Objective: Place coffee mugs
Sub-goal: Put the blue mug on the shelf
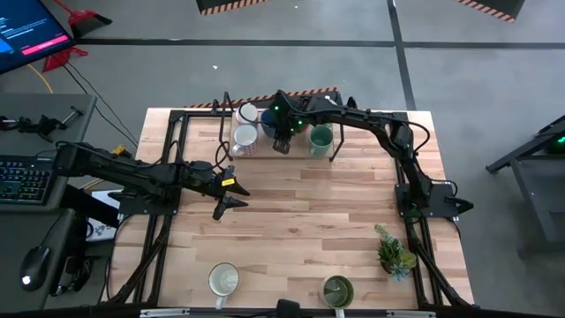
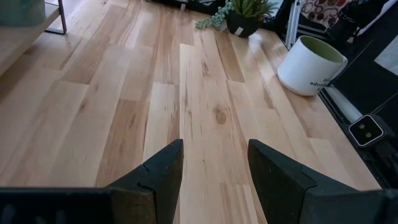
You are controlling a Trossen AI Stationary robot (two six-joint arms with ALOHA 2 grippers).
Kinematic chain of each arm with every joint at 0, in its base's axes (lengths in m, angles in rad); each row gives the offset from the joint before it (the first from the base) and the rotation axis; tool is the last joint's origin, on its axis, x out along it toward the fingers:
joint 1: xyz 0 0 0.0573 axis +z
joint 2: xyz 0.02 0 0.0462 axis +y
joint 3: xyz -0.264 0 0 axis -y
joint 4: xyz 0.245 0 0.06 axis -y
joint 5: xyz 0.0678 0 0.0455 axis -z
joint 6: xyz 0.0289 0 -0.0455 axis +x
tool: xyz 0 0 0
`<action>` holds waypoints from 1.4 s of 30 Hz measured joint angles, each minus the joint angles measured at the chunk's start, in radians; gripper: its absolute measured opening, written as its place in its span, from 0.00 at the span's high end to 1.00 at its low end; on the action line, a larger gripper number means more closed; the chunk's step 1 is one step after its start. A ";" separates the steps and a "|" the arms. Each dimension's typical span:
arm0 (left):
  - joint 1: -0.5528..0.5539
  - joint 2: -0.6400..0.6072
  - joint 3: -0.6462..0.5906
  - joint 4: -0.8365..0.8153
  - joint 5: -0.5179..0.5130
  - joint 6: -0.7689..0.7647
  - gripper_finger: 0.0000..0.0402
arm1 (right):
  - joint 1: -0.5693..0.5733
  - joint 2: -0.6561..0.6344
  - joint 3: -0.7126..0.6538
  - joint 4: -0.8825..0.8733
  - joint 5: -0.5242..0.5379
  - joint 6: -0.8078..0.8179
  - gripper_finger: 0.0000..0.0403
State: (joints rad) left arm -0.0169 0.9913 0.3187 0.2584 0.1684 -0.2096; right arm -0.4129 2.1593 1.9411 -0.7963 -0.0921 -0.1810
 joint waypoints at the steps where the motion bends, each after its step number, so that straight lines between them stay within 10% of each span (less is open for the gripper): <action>1: 0.000 0.000 0.000 0.000 0.000 0.000 0.58 | 0.001 0.000 0.000 0.000 -0.008 0.000 0.76; 42: 0.000 0.000 0.000 0.000 0.000 0.002 0.58 | -0.007 0.002 0.000 0.061 -0.036 -0.015 1.00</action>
State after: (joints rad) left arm -0.0167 0.9913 0.3187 0.2581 0.1687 -0.2077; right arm -0.4194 2.1609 1.9411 -0.7353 -0.1280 -0.1959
